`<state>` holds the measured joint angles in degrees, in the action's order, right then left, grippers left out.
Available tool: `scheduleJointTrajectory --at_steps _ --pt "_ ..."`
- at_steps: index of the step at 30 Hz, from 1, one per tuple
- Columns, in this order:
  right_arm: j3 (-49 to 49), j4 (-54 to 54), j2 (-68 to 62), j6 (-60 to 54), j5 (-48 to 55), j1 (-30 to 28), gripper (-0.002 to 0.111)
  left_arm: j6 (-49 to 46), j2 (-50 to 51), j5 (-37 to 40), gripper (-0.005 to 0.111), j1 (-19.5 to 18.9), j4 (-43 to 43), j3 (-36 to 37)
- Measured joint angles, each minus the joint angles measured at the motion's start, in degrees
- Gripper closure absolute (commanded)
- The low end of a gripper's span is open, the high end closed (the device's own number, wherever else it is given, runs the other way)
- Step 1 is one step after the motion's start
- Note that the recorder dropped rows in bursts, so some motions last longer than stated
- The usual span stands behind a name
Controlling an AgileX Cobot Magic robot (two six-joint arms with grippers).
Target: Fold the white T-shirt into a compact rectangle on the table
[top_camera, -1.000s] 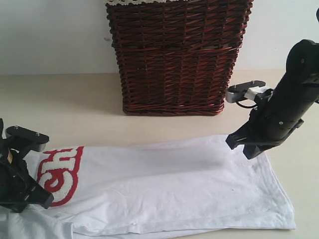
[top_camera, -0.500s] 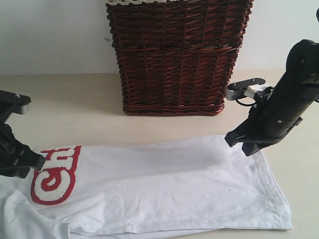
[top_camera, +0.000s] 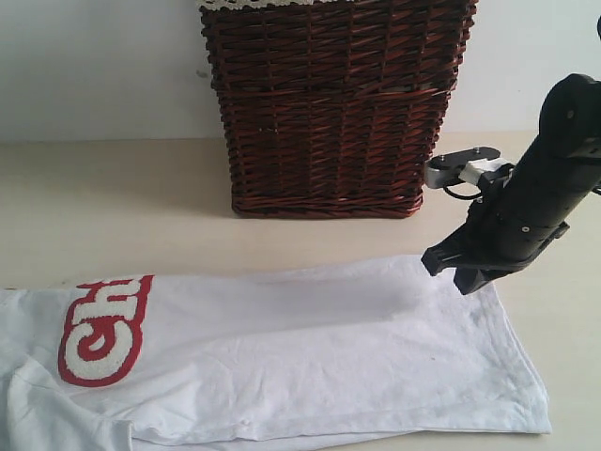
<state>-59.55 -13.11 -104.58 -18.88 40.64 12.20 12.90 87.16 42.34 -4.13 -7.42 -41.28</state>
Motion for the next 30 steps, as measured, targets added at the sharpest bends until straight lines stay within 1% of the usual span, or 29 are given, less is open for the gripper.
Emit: scheduleJointTrajectory --at_steps 3,6,13,16,22,24,25,27,29,30 --pt "0.00 -0.23 0.00 0.00 0.00 0.00 0.108 -0.61 2.93 -0.51 0.047 -0.72 0.93 0.77" --pt "0.00 -0.30 0.00 0.00 0.00 0.00 0.108 -2.95 5.79 -1.51 0.047 -0.77 4.13 1.00" --pt "0.00 -0.45 0.00 0.00 0.00 0.00 0.108 -14.97 8.78 -5.44 0.047 -0.86 16.60 1.00" --pt "0.00 -0.45 0.00 0.00 0.00 0.00 0.108 -17.39 10.28 -5.98 0.047 -0.86 18.00 1.00" --pt "0.00 -0.45 0.00 0.00 0.00 0.00 0.108 -18.40 11.94 -7.13 0.048 -0.86 18.89 1.00" --pt "0.00 -0.45 0.00 0.00 0.00 0.00 0.108 -18.71 12.18 -7.13 0.053 -0.86 19.00 1.00" --pt "0.00 -0.45 0.00 0.00 0.00 0.00 0.108 -19.15 12.30 -7.13 0.058 -0.60 19.09 0.88" --pt "-0.27 -0.45 0.00 0.00 0.00 0.00 0.108 -20.21 12.23 -7.32 0.073 0.10 19.46 0.75" --pt "-0.37 -0.45 0.00 0.00 0.00 0.00 0.108 -21.07 12.23 -7.32 0.091 1.16 20.18 0.75" --pt "-0.49 -0.45 0.00 0.00 0.00 0.00 0.108 -21.71 12.23 -7.32 0.098 1.50 20.63 0.72"
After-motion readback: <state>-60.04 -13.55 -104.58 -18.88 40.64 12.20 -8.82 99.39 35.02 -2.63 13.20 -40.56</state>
